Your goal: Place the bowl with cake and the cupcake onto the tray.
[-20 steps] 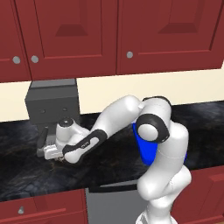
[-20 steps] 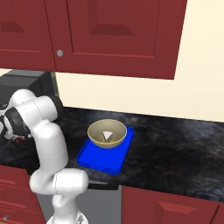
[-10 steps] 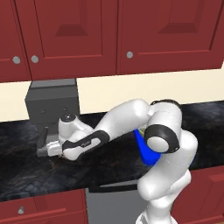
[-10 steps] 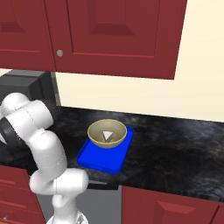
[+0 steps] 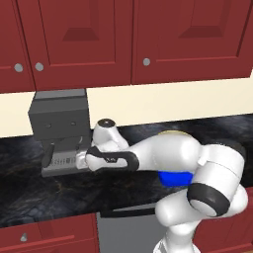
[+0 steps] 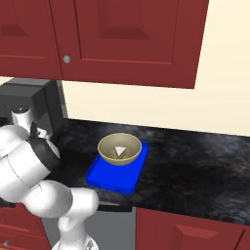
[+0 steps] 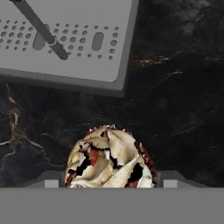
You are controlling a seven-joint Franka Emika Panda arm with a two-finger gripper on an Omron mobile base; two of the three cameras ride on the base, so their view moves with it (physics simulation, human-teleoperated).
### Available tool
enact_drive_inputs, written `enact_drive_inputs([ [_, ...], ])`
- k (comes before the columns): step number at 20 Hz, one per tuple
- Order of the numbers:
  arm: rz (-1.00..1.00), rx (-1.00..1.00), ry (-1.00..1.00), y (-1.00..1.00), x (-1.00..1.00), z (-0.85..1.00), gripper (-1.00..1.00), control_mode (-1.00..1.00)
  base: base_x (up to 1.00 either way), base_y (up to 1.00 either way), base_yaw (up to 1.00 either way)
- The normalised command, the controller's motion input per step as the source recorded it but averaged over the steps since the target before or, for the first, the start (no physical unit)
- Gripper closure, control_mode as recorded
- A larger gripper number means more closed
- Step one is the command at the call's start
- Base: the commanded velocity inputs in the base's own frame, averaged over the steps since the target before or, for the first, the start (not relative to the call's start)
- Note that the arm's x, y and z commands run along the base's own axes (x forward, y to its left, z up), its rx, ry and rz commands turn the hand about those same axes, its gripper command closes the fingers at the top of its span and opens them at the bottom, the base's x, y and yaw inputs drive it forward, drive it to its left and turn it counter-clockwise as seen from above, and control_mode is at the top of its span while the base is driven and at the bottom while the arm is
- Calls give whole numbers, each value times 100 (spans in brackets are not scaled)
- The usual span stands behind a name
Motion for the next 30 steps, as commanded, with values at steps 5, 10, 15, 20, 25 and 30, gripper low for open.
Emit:
enact_drive_inputs([
  [5,0,0,9,-88,-13,21,100,-100,0,0,0],
  [10,0,0,11,-94,-8,17,100,-100,0,0,0],
  [15,0,0,11,-88,0,9,100,-100,0,0,0],
  [20,0,0,11,-78,0,4,100,-100,0,0,0],
  [25,0,0,11,-69,-1,0,100,-100,0,0,0],
  [30,0,-1,6,-55,0,0,100,-100,0,0,0],
])
